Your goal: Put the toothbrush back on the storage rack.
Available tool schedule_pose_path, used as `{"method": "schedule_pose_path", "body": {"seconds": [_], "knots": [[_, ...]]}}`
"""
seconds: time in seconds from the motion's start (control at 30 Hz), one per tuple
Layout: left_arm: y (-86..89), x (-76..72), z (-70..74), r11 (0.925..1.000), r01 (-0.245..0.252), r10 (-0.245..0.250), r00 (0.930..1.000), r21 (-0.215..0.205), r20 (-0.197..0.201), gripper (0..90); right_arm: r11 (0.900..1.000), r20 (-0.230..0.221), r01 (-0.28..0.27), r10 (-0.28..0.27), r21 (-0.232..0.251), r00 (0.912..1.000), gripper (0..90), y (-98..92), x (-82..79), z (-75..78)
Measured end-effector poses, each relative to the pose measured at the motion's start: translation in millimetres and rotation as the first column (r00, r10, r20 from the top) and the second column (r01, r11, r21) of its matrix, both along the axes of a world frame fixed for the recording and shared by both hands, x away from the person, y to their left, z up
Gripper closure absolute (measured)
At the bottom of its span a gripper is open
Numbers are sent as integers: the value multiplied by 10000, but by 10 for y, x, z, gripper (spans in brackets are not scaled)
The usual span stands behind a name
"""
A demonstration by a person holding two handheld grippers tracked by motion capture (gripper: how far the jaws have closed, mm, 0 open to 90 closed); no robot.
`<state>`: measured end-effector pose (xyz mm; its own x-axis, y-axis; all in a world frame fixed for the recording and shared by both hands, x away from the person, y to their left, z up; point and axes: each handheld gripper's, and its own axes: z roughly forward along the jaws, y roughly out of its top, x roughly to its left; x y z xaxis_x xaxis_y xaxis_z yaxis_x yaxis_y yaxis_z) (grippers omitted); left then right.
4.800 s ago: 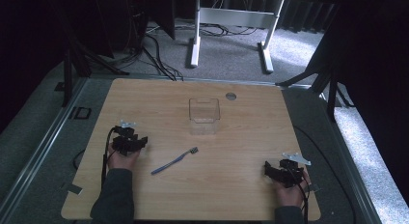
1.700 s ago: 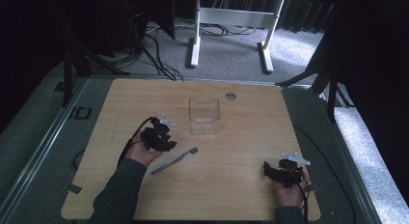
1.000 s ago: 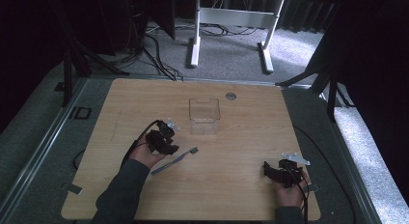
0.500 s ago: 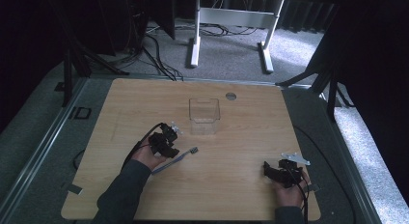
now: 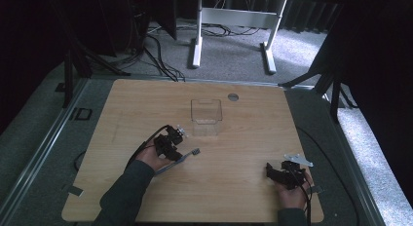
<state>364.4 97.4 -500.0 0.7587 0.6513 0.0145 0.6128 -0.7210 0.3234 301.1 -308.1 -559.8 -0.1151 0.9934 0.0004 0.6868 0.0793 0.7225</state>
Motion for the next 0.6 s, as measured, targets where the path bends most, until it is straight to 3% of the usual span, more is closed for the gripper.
{"method": "schedule_pose_path", "body": {"seconds": [0.6], "knots": [[-95, 31, -110, 9981, 178, -122, 9955, 584, -938, 671, 10000, -4, -9, 9, -3, 10000, 144, 1, 0, 0]]}}
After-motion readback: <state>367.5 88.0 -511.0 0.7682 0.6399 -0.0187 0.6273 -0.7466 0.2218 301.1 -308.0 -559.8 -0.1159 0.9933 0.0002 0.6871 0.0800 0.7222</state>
